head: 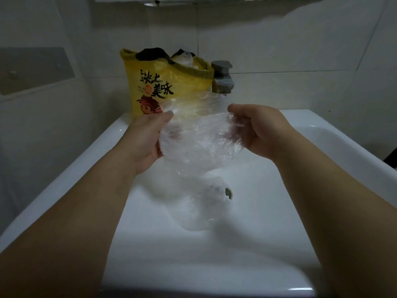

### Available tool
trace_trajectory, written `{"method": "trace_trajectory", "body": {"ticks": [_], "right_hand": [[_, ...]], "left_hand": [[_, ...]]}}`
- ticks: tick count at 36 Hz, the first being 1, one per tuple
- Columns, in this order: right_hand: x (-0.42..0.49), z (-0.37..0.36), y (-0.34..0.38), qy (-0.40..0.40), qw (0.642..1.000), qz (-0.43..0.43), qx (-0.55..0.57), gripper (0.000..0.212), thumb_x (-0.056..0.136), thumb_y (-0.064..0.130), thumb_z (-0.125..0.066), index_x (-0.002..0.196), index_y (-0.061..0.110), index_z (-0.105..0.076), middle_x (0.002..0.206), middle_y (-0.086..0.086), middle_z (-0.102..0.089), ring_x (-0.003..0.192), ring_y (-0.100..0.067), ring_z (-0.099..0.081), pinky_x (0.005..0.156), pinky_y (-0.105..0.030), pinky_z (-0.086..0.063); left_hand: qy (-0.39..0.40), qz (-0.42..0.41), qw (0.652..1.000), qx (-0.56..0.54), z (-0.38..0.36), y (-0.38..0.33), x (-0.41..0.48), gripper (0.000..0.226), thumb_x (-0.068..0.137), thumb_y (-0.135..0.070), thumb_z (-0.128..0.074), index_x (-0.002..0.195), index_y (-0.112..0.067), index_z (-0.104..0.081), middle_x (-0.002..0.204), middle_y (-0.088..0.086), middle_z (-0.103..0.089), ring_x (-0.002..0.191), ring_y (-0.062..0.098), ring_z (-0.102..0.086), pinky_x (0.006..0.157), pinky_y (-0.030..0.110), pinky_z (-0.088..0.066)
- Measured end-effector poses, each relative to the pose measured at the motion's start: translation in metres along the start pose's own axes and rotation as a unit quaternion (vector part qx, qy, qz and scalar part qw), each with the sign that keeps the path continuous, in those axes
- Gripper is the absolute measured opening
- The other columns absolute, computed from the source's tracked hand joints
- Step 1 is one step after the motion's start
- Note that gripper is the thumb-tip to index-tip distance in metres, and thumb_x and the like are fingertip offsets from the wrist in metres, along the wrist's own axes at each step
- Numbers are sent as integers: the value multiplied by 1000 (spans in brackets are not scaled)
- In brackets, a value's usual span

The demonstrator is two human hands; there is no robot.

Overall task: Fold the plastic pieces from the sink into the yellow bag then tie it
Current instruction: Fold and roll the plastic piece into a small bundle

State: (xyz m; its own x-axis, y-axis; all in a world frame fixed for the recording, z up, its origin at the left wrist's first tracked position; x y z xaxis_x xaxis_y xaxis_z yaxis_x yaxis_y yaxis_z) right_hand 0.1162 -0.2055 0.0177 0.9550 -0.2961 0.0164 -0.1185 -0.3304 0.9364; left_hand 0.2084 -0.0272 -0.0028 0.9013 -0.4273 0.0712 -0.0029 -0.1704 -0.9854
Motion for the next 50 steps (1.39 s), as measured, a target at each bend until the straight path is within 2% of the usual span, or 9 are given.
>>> {"method": "trace_trajectory", "body": {"ticks": [5,11,19,26,32,40,44,47,50], "right_hand": [[3,2,-2,28,995,6,-97,40,82,-7,-65,121,0,-57,95,-15,-66,64,-17,-64,72,-33,-58],[4,9,-7,6,982,-16,-186,44,80,-14,-62,120,4,-60,110,-18,-62,88,-28,-65,73,-31,-58],[2,21,-4,-58,988,-15,-142,31,85,-1,-65,116,2,-61,104,-19,-65,78,-22,-60,82,-37,-59],[1,12,0,-14,993,-3,-115,12,91,4,-60,101,10,-64,113,-23,-64,95,-29,-66,77,-36,-60],[0,5,-2,50,986,-17,-156,55,80,-12,-63,132,2,-52,112,-17,-64,88,-22,-68,88,-36,-56],[1,18,8,-38,858,76,-507,21,86,16,-70,105,8,-68,78,-1,-61,76,-16,-60,68,-23,-49],[3,18,13,-33,892,106,-437,22,90,27,-65,96,6,-64,92,-8,-64,85,-18,-60,75,-27,-50],[4,15,17,-4,963,105,-247,26,84,24,-66,102,5,-63,105,-10,-65,105,-28,-61,101,-45,-47],[2,5,19,52,989,93,-98,37,83,20,-60,113,-2,-56,102,-11,-65,97,-25,-66,94,-40,-52]], "left_hand": [[-39,-42,998,-32,9,-4,5,22,98,0,-48,99,-22,-49,119,8,-61,75,8,-70,64,26,-55],[-62,3,996,-67,24,3,8,36,99,-3,-43,134,-7,-53,127,14,-63,101,21,-67,78,33,-59],[-70,19,997,-1,20,5,1,58,88,-41,-67,136,-18,-43,125,5,-64,99,26,-71,76,45,-59],[-93,-99,989,66,13,-17,-7,29,94,-2,-52,81,-27,-52,100,-7,-67,80,6,-67,63,29,-44],[-48,-78,991,95,9,-15,-5,20,88,-8,-67,103,-21,-67,116,-8,-66,100,11,-64,87,32,-52],[-82,-141,923,348,13,-21,-15,27,74,-21,-83,96,-23,-67,82,-11,-59,72,5,-56,63,18,-43],[-90,-138,935,315,15,-24,-13,21,73,-24,-83,77,-19,-62,84,-8,-58,76,9,-54,67,18,-43],[-53,-117,983,133,11,-27,-12,52,58,-30,-82,101,-5,-67,104,14,-69,101,30,-66,89,41,-51],[-24,-90,996,11,6,-24,-7,40,80,-12,-71,116,1,-61,96,11,-71,90,25,-70,71,34,-56]]}}
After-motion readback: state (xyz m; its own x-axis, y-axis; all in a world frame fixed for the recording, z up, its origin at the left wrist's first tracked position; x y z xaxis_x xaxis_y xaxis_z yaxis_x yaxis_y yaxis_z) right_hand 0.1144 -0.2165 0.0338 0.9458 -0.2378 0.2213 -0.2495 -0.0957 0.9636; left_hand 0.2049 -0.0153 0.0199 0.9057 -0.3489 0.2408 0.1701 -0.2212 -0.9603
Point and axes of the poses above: each hand's wrist, its own x-axis towards the middle knuckle, its own z-axis out of the back of the hand, y = z × x, the point moved 9 cm from there along x, towards the middle knuckle
